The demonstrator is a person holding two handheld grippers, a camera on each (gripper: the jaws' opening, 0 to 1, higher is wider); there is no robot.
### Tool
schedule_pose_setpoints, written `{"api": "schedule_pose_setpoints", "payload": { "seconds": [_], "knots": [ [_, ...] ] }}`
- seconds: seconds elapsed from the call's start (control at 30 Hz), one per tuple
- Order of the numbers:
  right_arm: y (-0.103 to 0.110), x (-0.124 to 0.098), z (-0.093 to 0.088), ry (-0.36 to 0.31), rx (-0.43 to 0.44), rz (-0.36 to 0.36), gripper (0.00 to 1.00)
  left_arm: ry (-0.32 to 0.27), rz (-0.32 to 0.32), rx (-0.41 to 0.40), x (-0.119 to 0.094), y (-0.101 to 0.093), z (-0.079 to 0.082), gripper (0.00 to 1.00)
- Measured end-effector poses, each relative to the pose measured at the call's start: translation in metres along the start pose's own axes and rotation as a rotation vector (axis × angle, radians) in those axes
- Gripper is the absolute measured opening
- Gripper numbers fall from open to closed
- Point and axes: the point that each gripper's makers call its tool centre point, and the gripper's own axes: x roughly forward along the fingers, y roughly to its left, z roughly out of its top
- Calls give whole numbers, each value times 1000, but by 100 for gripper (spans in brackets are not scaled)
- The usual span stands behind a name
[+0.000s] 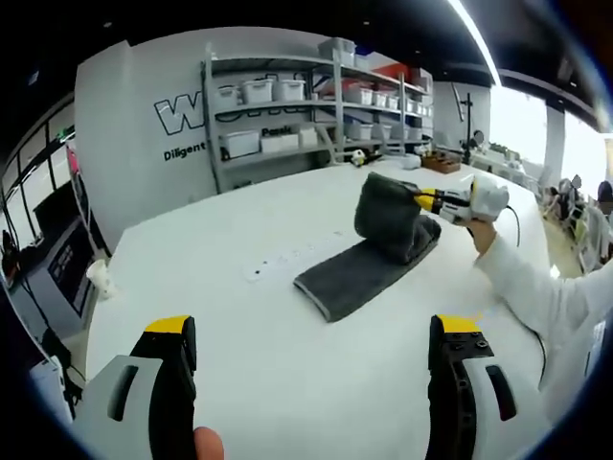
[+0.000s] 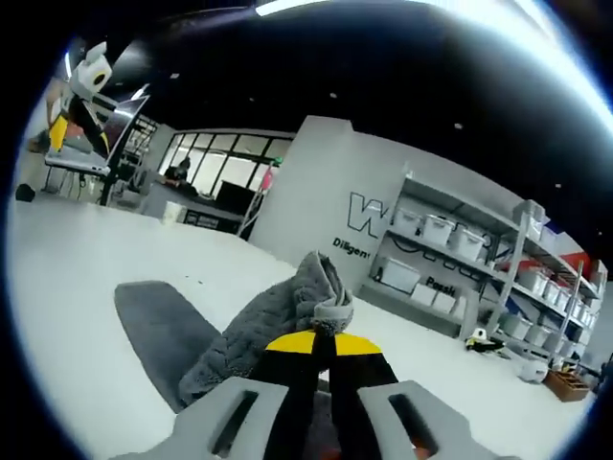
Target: Open the folded towel by lifting each exposed corner and separating the folded layers until the towel lies flat within the target outline without major curled edges
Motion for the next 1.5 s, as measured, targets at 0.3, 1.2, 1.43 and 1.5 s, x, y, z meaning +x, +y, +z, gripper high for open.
{"api": "schedule_pose_setpoints", "payload": {
  "seconds": [0.3, 1.2, 1.43, 1.5],
  "knots": [
    [-54, -22, -14, 7, 9, -86, 0, 41, -11, 15, 14, -8, -6, 100],
    [-198, -96, -73, 99, -3, -324, 0, 124, -61, 30, 43, -31, -24, 100],
    [-227, -117, -88, 132, 26, -402, 0, 123, -93, 38, 48, -39, -21, 100],
    [-233, -121, -95, 148, 14, -414, 0, 125, -93, 40, 48, -38, -21, 100]
  ]
}}
